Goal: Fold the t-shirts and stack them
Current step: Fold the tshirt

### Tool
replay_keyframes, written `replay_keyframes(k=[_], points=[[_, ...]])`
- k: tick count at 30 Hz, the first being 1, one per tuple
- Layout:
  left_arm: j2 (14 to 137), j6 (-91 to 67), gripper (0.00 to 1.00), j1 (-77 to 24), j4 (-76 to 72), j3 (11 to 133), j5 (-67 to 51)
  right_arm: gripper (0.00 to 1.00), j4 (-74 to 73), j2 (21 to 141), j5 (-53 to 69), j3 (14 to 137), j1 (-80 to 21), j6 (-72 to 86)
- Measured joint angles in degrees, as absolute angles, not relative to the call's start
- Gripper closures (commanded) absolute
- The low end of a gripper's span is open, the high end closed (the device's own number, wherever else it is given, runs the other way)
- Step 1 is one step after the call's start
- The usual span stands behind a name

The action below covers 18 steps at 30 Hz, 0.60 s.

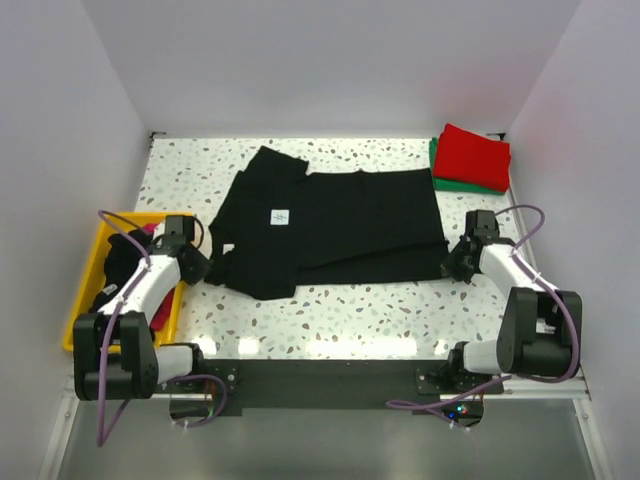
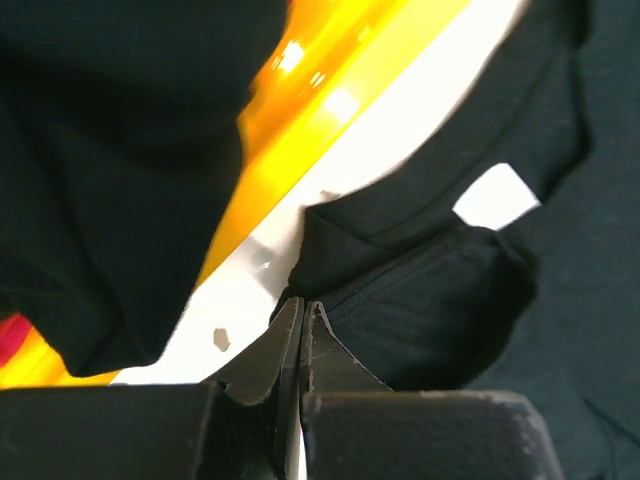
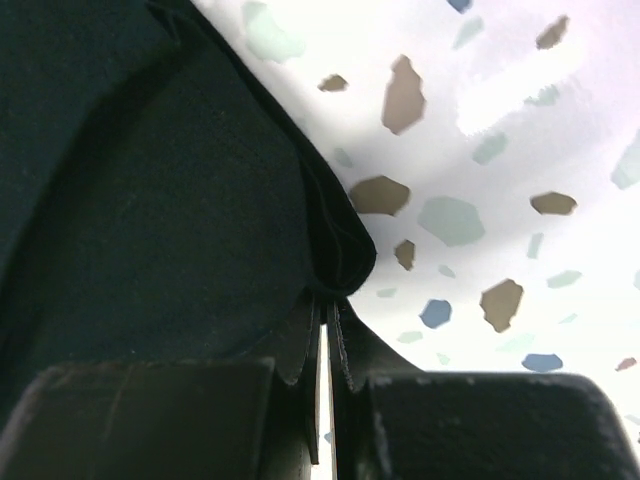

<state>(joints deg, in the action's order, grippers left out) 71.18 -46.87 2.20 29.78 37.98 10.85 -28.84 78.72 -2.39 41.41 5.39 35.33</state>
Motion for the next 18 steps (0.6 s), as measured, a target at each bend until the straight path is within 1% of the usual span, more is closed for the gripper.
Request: replay_keyframes(k=[1, 2, 3, 5, 6, 8, 10, 14, 16, 18], points=[[71.11, -46.87, 0.96, 2.22, 29.89, 37.28, 10.63, 0.95, -29.12, 78.32, -2.17, 41.06, 5.78, 35.16], [71.11, -46.87, 0.80, 2.22, 29.95, 36.84, 10.48, 0.91, -29.41, 77.95, -1.96, 40.75, 6.11, 34.98], [71.11, -46.63, 0.70, 2.22, 30.13, 36.51, 10.26, 0.84, -29.63, 77.80, -1.89, 40.62, 6.22, 34.89], [70.81, -46.41, 0.54, 2.31, 30.15, 36.29, 10.15, 0.70, -29.76, 77.45, -1.91, 40.42, 6.46, 34.48], [70.35, -46.33, 0.42, 2.42, 30.11, 36.23, 10.09, 0.63, -29.76, 77.38, -1.89, 40.42, 6.55, 34.06], [68.49, -45.60, 0.33, 2.50, 29.93, 36.18, 9.34, 0.53, -29.76, 76.99, -1.74, 40.40, 6.76, 32.93], [65.84, -44.99, 0.32, 2.50, 29.41, 36.21, 8.58, 0.50, -29.71, 75.81, -1.34, 40.36, 6.76, 31.88], [62.57, -42.68, 0.31, 2.50, 27.88, 36.25, 5.39, 0.50, -29.28, 71.81, 0.82, 40.34, 6.17, 30.28], [62.46, -41.74, 0.31, 2.44, 27.42, 36.27, 3.66, 0.49, -29.15, 70.15, 0.67, 40.36, 4.08, 29.93], [62.39, -40.77, 0.31, 2.02, 27.16, 36.27, 1.93, 0.49, -29.23, 69.12, -0.67, 40.56, -0.34, 29.95]])
